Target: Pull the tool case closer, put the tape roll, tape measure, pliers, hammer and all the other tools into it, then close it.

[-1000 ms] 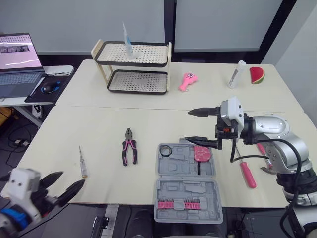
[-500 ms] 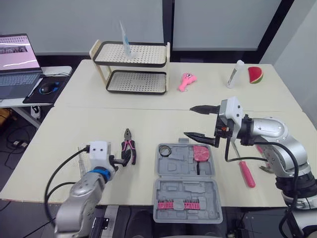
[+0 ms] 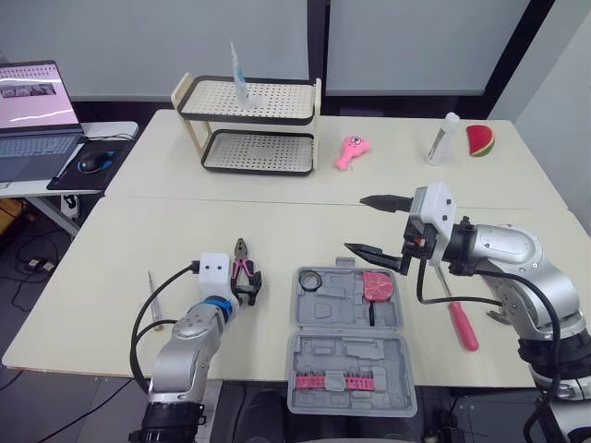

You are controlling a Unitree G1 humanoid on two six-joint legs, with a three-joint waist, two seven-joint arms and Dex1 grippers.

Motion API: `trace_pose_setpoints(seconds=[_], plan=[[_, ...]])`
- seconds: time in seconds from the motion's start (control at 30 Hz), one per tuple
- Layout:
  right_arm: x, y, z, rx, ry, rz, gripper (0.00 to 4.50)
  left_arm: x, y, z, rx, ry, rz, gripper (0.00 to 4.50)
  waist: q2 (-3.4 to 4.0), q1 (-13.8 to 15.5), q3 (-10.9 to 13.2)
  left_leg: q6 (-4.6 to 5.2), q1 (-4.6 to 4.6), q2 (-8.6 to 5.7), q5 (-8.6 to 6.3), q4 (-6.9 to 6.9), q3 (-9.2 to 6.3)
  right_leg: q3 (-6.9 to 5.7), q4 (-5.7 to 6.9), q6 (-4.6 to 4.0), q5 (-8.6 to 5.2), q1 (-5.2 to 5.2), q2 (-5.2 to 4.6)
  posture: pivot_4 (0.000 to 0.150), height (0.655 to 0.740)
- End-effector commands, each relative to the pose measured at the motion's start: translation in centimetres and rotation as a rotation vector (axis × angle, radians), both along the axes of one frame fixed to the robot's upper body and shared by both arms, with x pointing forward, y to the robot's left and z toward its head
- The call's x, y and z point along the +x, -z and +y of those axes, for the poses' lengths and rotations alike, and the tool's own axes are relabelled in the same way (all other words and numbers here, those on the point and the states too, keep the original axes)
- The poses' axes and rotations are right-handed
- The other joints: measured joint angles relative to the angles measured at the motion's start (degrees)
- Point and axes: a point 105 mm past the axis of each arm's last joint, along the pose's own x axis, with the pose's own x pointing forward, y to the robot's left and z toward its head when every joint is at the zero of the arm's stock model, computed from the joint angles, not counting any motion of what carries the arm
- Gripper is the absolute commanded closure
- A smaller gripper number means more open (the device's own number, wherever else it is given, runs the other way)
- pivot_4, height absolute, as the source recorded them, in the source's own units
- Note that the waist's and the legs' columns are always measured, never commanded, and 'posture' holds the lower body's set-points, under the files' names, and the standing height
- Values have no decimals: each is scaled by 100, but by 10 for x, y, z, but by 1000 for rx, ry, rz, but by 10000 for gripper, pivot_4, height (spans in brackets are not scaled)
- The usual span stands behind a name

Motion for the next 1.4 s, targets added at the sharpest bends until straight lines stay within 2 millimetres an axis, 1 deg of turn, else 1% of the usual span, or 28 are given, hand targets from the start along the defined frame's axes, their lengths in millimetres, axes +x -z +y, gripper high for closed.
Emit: trace_pose_setpoints(seconds=[0.03, 0.13, 0.23, 0.33, 0.47, 0.5, 0.6, 0.77, 0.87, 0.97, 1.03, 1.1, 1.13, 1.27, 1.37, 1.4], plan=[[-4, -12, -2, 1, 8, -51, 549, 4, -3, -4, -19, -21, 7, 0, 0, 0, 0, 0, 0, 0, 0, 0, 1, 0, 0, 0, 0, 0, 0, 1500, 7400], [-3, -11, -1, -2, 15, -49, 549, 4, -1, -10, -20, 4, 28, 0, 1, 5, -1, 0, 1, 0, 0, 1, -1, 0, 1, 0, 0, 1, 0, 1500, 7400], [-5, -9, 1, -5, 9, -45, 549, 4, 2, -8, -4, -14, 50, 0, 1, 7, -1, -2, 1, -1, 1, 1, 1, 0, 1, 0, 0, 2, 0, 1500, 7400], [-5, -10, 1, -6, 10, -46, 0, 3, 3, -6, 11, -18, 60, 5663, 1, 6, -1, -2, 2, -1, 1, 1, 1, 0, 1, 0, 0, 2, 0, 1500, 7400], [-4, -10, 1, -6, 11, -49, 0, 1, 4, -6, 17, -20, 70, 17091, 1, 7, -1, -3, 2, -2, 1, 1, 1, 0, 1, 0, 0, 2, 0, 1500, 7400], [-4, -10, 1, -6, 11, -49, 0, 0, 4, -6, 17, -21, 70, 18172, 1, 7, -1, -2, 2, -2, 1, 1, 1, 0, 1, 0, 0, 2, 0, 1500, 7400], [-5, -9, 2, -6, 8, -44, 0, 0, 4, -4, 18, -23, 69, 18169, 1, 6, -1, -3, 2, -1, 1, 1, 1, 1, 1, 0, 0, 2, 0, 1500, 7400], [-6, -5, 4, -6, -1, -29, 0, -2, 5, 8, 60, -10, 67, 18169, 1, 2, -1, -2, 3, -1, 1, 0, 1, 1, 1, 0, 0, 2, 0, 1500, 7400], [-5, -5, 4, -6, -1, -31, 0, 0, -10, 12, 114, 100, 13, 18170, 2, -23, -1, -2, 4, 2, 1, -2, 1, 1, 1, 0, 0, 1, 2, 1500, 7400], [-5, -3, 4, -15, -2, -27, 0, 2, -27, 18, 238, 272, -51, 18170, 2, -26, 1, -4, 3, 5, 2, -7, 0, 1, 2, 0, 0, -5, 4, 1500, 7400], [-6, 0, 4, -31, -10, -15, 0, 3, -42, 21, 197, 361, -73, 18170, 4, -18, 3, -6, 1, 4, 3, -7, -1, -1, 0, 0, 0, -7, 3, 1500, 7400], [-7, 4, 3, -39, -17, 4, 0, 3, -61, 20, 236, 536, -99, 18170, 1, 11, 5, -6, -2, 1, 3, -6, 1, -2, -1, 0, 0, -7, 0, 1500, 7400], [-6, 4, 2, -39, -19, 11, 0, 1, -66, 21, 266, 613, -94, 18170, -1, 18, 7, -6, -4, -1, 4, -5, -2, -5, -2, 0, 0, -7, 0, 1500, 7400], [-4, 6, -1, -63, -31, 20, 0, -2, -89, 18, 326, 880, -75, 18170, 5, 16, 10, -5, -1, -9, 3, -7, 5, -11, -2, 0, 0, -8, 5, 1500, 7400], [-3, 11, -2, -151, -56, 22, 0, -10, -97, 8, 367, 1064, -27, 18170, 7, -1, 12, -1, -3, -10, 1, -8, 12, -9, -4, 0, 0, -12, 13, 1500, 7400], [-3, 13, -3, -180, -60, 21, 0, -11, -98, 6, 379, 1099, -17, 18170, 9, -6, 13, 0, -2, -10, 0, -10, 14, -7, -4, 0, 0, -13, 13, 1500, 7400]])
